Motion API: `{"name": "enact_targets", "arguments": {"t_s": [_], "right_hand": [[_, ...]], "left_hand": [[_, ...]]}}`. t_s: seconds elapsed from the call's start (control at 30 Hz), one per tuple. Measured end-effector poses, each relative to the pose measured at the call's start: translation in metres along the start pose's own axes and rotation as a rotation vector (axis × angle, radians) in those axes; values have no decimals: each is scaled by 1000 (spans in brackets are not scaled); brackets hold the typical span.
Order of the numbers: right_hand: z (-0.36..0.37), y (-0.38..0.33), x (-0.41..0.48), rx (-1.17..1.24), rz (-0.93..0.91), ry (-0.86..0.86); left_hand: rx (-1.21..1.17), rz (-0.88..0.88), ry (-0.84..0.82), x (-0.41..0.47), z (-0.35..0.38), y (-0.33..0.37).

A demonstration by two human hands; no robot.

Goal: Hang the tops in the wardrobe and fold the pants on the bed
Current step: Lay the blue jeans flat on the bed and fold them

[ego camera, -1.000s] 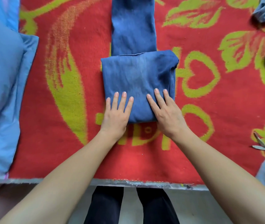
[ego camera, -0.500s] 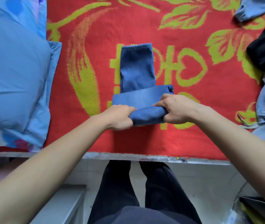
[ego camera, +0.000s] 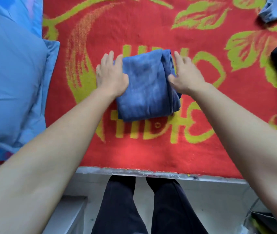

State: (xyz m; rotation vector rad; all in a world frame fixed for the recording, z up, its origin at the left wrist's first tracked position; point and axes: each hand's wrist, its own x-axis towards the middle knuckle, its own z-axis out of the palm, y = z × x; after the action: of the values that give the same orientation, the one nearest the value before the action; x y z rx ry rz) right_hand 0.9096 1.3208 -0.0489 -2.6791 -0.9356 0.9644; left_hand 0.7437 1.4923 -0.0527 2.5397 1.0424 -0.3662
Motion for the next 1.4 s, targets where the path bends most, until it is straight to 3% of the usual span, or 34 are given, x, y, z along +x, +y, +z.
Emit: {"name": "enact_targets", "arguments": {"t_s": [0.07,0.13,0.2,0.33,0.6,0.73,0.8,0.87,1.0,1.13,1.23,1.4], "right_hand": [[21,2,-10,-220,-83,77],[44,5,-18,-399,-295,137],[70,12,-20,-480,-467,103],[109,30,6,-534,-402,-10],[121,35,25,-289,-446,180],[93,8,38,243,-214,599],[80,-2,51,288,-32,548],[73,-5,62,130,65,450],[58,-17,81,114,78,384],[55,-25,94,214,124,241],[54,-16,98,268,115,262],[59,-12,112,159,169,350]], "left_hand": [[30,76,-13,-12,23,0],[98,149,-65,-26,49,-2],[180,174,-97,-35,75,-7],[178,187,-107,-15,113,-10],[64,249,-26,5,139,-22],[-83,227,139,-1,122,-20],[-157,170,265,2,114,-17],[-215,114,299,12,107,-16],[-322,89,216,37,102,-13],[-353,83,286,38,103,-13],[-316,69,246,42,108,-18],[-317,39,119,68,115,-25]]}}
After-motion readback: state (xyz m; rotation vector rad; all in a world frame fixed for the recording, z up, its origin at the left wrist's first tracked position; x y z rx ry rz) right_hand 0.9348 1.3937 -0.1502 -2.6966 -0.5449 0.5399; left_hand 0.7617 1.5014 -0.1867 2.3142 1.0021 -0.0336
